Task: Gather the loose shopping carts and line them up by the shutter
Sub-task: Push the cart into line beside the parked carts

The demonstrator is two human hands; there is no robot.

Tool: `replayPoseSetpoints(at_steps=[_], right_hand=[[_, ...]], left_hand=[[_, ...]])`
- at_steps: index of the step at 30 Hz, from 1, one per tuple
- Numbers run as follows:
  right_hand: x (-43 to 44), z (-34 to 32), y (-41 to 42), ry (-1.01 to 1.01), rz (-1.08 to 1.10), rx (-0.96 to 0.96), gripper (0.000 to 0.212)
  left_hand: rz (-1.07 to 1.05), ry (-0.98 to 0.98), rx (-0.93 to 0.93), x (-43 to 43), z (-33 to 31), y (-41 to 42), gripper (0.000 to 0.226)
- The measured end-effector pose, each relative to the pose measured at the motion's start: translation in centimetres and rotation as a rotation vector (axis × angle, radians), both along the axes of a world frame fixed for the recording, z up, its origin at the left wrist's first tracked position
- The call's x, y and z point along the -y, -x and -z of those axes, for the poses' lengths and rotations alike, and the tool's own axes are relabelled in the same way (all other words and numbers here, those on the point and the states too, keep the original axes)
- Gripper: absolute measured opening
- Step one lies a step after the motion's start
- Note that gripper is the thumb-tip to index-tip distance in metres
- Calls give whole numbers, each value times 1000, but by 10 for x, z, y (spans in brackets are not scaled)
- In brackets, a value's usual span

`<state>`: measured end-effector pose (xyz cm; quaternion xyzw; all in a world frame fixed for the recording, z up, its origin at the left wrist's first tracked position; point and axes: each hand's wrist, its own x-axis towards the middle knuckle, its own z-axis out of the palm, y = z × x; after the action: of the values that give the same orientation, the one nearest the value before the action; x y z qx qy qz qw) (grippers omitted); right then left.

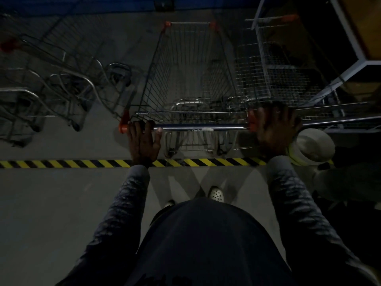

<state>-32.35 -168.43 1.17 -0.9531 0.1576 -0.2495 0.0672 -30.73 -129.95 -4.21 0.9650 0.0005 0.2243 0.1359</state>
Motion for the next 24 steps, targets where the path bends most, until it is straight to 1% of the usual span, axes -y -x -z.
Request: replayPoseSetpoints(at_steps=[2, 3, 5, 7, 10, 13, 16, 21, 24], right_hand=[[23, 4, -10, -88, 56, -147, 59], [28, 8, -13, -115, 33, -230, 65], [30, 22, -17, -145, -58, -316, 66], [27, 35, -17, -141, -119, -336, 65], [27, 43, -20, -160, -96, -367, 74], [31, 45, -20, -161, -93, -363, 77], [30, 45, -18, -142, -118, -347, 72], [29, 46, -18, -170, -116, -332, 69], [34, 46, -19, -191, -172, -299, 63]], left_hand=[[-35, 39, 10, 6, -2, 0, 30], [-56, 55, 11, 10, -3, -2, 30], [-103, 70, -10, 17, -5, -7, 34], [-150, 81, -59, 23, -6, -13, 39], [-172, 85, -116, 27, -3, -16, 44], [-152, 77, -100, 23, 1, -17, 49], [-167, 62, -99, 23, 2, -17, 53], [-168, -15, -74, 24, 3, -16, 44], [-148, -36, -47, 21, 4, -14, 40]])
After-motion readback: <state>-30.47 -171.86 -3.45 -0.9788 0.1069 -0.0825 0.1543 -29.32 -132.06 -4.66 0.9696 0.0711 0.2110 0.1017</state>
